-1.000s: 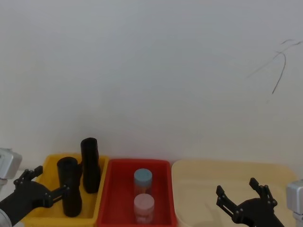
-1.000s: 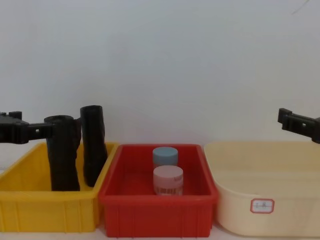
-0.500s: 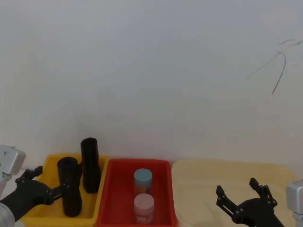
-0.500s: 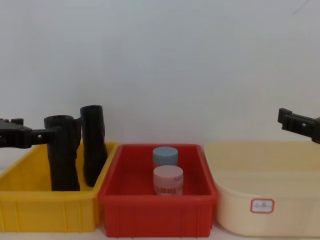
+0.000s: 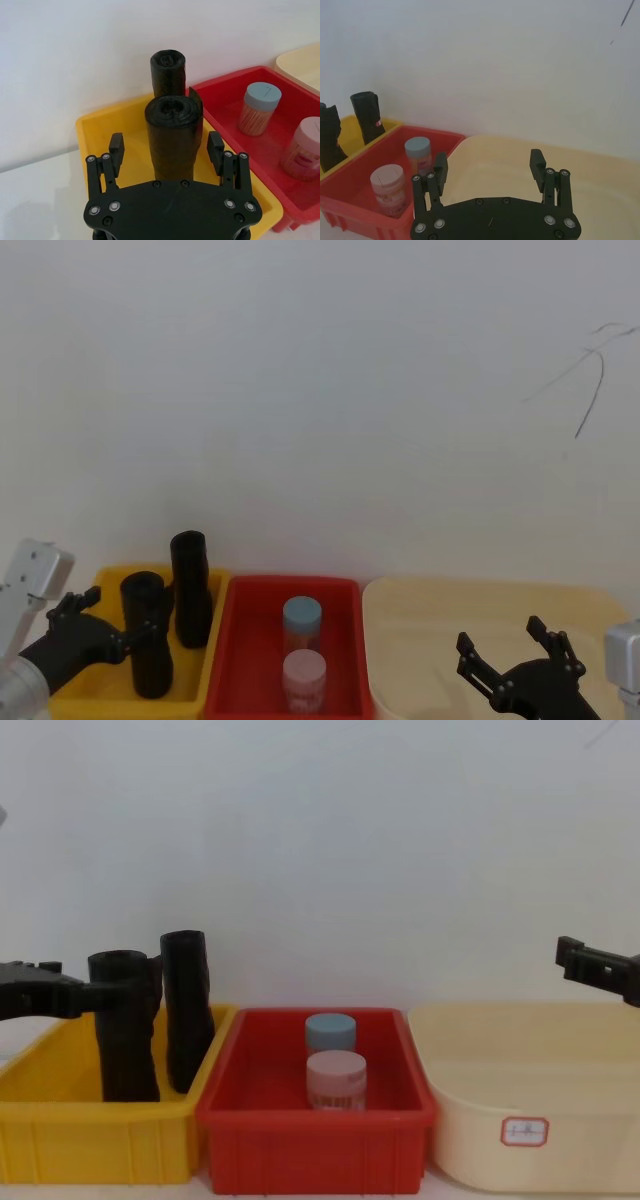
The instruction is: Pick up the garbage bag with the one hand and transfer it to the other hand.
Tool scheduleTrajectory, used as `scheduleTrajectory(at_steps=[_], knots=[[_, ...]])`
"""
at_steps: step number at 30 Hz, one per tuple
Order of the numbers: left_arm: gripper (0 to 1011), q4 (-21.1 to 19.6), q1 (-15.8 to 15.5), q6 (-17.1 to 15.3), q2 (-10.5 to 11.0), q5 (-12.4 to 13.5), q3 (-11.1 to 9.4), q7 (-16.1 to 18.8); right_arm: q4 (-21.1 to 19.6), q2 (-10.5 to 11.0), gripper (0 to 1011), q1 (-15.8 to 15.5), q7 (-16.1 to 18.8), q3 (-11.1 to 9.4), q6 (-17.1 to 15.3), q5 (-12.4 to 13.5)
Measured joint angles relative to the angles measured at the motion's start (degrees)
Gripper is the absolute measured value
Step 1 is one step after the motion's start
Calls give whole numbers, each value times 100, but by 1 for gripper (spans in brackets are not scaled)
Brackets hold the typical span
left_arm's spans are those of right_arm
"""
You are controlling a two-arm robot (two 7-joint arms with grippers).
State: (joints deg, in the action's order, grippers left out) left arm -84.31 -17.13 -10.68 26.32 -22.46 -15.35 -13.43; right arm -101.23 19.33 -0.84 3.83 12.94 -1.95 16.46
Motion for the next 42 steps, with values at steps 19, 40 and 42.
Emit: scheduleTrajectory(at_steps=[19, 40, 42], knots=[[1002, 672, -550, -100, -354, 241, -243, -86, 0, 0, 1001, 0, 0, 0, 0, 0], [703, 1013, -730, -175, -553, 394, -351, -88, 0, 0, 1002, 0, 0, 0, 0, 0], [662, 1022, -735, -176, -559, 398, -354, -88, 0, 0, 1001, 0, 0, 0, 0, 0]])
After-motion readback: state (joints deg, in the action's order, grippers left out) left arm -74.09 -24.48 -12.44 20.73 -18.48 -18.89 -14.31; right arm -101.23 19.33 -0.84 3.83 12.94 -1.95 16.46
